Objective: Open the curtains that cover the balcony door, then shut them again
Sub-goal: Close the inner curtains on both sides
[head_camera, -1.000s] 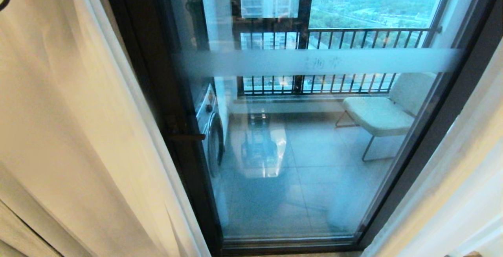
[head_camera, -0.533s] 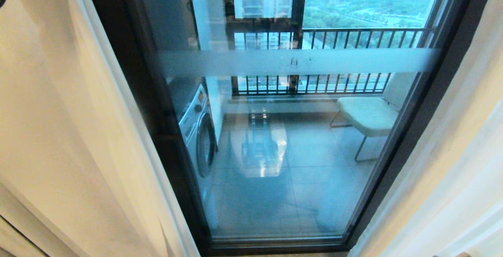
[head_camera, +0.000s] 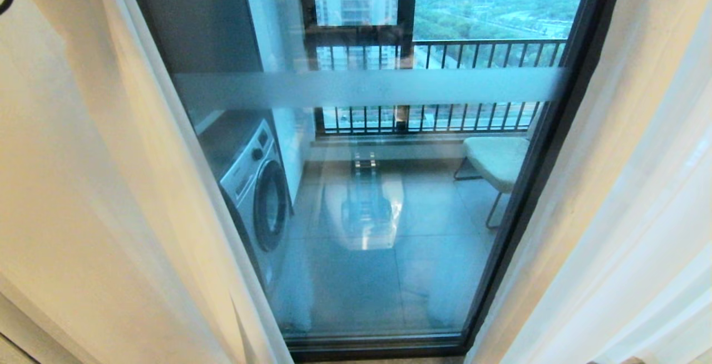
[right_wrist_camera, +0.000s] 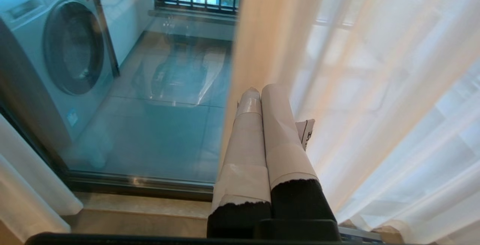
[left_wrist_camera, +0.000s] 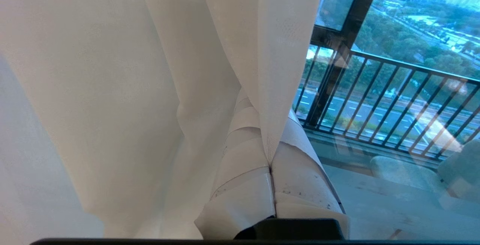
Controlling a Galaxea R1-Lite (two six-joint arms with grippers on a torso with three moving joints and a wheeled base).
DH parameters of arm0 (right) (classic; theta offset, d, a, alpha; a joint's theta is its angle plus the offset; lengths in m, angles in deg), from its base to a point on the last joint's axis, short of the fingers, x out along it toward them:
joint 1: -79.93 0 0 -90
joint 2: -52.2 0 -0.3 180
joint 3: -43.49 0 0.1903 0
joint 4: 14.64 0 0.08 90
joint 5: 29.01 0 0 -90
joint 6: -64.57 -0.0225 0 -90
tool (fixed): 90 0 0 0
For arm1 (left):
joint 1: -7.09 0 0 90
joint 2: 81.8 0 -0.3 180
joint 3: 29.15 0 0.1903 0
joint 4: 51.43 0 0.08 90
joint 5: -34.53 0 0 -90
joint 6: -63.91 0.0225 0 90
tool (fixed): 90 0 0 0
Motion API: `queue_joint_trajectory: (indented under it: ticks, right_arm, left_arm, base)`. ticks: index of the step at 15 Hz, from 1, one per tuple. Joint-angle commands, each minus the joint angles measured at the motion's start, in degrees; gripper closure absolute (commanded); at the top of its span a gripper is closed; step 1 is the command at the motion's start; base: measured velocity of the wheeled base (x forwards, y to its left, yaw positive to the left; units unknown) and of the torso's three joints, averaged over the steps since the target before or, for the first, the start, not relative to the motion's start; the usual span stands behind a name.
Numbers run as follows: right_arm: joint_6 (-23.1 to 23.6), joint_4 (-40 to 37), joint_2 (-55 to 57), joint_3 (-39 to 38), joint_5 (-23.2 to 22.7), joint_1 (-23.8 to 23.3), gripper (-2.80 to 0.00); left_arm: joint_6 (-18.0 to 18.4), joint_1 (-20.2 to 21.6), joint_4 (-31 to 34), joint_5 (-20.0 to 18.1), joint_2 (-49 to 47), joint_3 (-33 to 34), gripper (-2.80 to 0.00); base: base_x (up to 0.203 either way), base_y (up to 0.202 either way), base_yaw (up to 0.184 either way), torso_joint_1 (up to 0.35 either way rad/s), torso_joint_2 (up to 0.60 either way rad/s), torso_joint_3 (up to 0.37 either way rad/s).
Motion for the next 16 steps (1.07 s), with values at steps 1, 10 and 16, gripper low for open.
queue_joint_trajectory:
  ticks: [1,10,16]
  right_arm:
    - [0.1,0.0,0.1,0.0,0.0,0.0,0.0]
    - [0.1,0.0,0.1,0.0,0.0,0.0,0.0]
    - [0.1,0.0,0.1,0.0,0.0,0.0,0.0]
  left_arm:
    - [-0.1,-0.1,0.0,0.2,-0.1,0.0,0.0]
    - [0.5,-0.1,0.0,0.3,0.3,0.0,0.0]
    - [0.5,-0.1,-0.1,0.3,0.3,0.1,0.0]
  base:
    - [0.0,-0.195,0.005,0.007,0.0,0.002]
    - [0.0,-0.193,0.0,0.004,0.0,0.003]
    - [0.0,-0.192,0.002,0.002,0.0,0.0]
